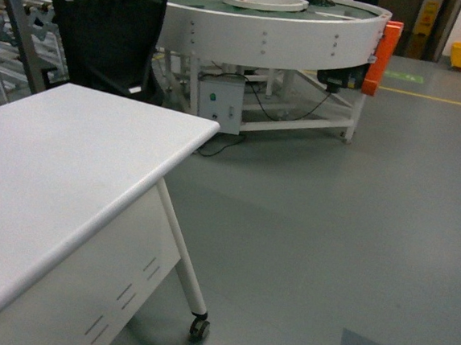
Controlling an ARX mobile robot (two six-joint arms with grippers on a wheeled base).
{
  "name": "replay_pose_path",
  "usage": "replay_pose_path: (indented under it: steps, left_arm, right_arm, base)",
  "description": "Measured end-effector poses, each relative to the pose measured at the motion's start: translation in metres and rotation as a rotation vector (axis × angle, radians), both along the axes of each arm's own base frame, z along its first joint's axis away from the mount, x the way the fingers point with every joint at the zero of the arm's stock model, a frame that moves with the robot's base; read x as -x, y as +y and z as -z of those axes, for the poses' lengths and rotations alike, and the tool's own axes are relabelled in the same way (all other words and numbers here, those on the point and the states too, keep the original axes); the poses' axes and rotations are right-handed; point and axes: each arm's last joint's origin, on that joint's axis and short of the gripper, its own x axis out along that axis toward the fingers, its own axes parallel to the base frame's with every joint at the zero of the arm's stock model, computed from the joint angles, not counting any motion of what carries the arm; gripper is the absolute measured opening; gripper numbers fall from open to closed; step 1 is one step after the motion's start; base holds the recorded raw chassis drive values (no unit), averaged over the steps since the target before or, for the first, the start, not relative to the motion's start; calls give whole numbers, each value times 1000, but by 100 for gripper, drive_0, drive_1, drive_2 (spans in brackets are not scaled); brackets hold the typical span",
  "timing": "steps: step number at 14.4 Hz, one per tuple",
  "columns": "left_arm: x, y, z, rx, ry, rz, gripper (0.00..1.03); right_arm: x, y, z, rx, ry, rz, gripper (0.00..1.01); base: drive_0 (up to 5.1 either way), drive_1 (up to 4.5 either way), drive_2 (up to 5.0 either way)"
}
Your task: Pick red block from blue box to shelf
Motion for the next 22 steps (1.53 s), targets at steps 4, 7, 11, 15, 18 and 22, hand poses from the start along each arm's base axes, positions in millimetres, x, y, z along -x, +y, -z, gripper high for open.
replay_pose_path:
  steps: [4,7,11,15,18,22]
  left_arm:
    - [0,0,0,0,0,0,98]
    - [0,0,0,0,0,0,98]
    - [0,0,0,0,0,0,98]
    - [0,0,0,0,0,0,98]
    - [0,0,0,0,0,0,98]
    - [0,0,0,0,-4,2,98]
  right_arm:
    - [0,0,0,0,0,0,28]
    - [0,0,0,0,0,0,28]
    - [0,0,0,0,0,0,28]
    - [0,0,0,0,0,0,28]
    - [0,0,0,0,0,0,28]
    - [0,0,0,0,-3,0,28]
  base:
    - [-174,-174,-174]
    - [-174,-174,-174]
    - [-163,-163,-163]
    - [-160,-160,-160]
    - [-160,-160,-160]
    - [-160,-160,-160]
